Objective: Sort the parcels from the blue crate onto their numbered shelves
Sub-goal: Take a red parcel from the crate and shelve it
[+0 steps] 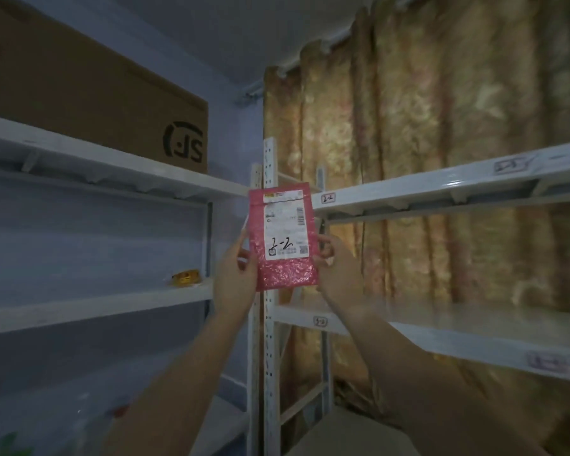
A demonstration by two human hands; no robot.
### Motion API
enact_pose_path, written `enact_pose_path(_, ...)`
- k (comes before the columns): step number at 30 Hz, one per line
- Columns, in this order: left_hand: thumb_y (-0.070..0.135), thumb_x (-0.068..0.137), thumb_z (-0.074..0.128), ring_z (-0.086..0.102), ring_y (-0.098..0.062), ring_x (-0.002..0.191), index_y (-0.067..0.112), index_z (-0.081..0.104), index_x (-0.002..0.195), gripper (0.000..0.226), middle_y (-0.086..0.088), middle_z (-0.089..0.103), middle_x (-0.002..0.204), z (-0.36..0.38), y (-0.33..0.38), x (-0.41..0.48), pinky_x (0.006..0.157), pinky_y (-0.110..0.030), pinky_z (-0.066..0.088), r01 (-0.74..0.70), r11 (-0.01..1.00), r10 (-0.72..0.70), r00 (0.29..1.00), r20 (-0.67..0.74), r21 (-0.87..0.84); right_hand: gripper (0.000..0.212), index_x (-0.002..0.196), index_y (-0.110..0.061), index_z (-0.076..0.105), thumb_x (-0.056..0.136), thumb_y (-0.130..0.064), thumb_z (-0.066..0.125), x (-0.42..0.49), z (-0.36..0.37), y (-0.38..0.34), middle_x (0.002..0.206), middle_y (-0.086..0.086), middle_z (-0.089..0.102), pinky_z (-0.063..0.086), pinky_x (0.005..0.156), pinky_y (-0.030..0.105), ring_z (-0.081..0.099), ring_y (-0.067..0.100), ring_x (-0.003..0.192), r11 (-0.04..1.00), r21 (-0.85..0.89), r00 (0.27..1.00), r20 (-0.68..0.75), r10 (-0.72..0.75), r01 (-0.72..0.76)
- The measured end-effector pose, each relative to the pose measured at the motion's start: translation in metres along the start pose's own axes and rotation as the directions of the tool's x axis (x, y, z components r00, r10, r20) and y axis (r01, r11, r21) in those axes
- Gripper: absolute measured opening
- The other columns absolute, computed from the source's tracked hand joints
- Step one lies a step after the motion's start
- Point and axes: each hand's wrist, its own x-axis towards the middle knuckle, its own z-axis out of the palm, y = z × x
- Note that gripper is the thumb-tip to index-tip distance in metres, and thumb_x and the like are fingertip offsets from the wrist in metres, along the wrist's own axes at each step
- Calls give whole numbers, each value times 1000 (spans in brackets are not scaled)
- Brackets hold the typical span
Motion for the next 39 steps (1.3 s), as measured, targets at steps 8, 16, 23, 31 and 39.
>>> enact_pose_path(8, 12, 94, 51, 59, -5, 71, 22, 57, 128, 36, 8, 61, 80, 63, 41, 28, 55, -13, 42, 5, 998, -4, 1000, 18, -57, 18, 106, -35, 53, 92, -27, 60, 28, -57, 14, 87, -13, 61, 58, 74, 46, 69, 22, 89, 998, -43, 998, -45, 37, -39)
enact_pose_path(16, 12, 93, 53, 57, -2, 64, 28, 60, 123, 34, 20, 58, 73, 96, 54, 31, 58, -24, 52, -42, 999, 42, 999, 15, -7, 21, 113, -30, 55, 93, -23, 55, 50, -94, 20, 88, -10, 59, 56, 75, 52, 65, 21, 83, 990, -141, 999, -46, -19, 12)
enact_pose_path(23, 12, 95, 51, 66, -22, 77, 24, 56, 130, 37, 1, 65, 95, 105, 49, 57, 73, -44, 59, -74, 992, 69, 996, 54, 105, 24, 119, -27, 57, 94, -26, 54, 76, -92, 30, 100, -11, 65, 50, 70, 31, 64, 14, 89, 974, -210, 995, -32, -98, 89)
enact_pose_path(31, 5, 92, 52, 55, -3, 75, 25, 57, 123, 37, 3, 49, 106, 119, 5, 114, 54, -13, 45, -228, 962, 203, 965, 164, 149, 34, 128, -27, 54, 96, -37, 48, 130, -57, 42, 111, -6, 68, 49, 68, 29, 64, 13, 94, 886, -438, 981, -42, -188, 151)
enact_pose_path(39, -10, 87, 50, 50, -12, 94, 14, 57, 125, 45, -3, 46, 117, 137, -51, 201, 79, -19, 47, -273, 954, 260, 959, 112, 127, 14, 100, -10, 67, 89, -11, 59, 212, 8, 59, 68, -14, 55, 36, 46, 9, 49, 3, 61, 901, -390, 977, -20, -214, 190)
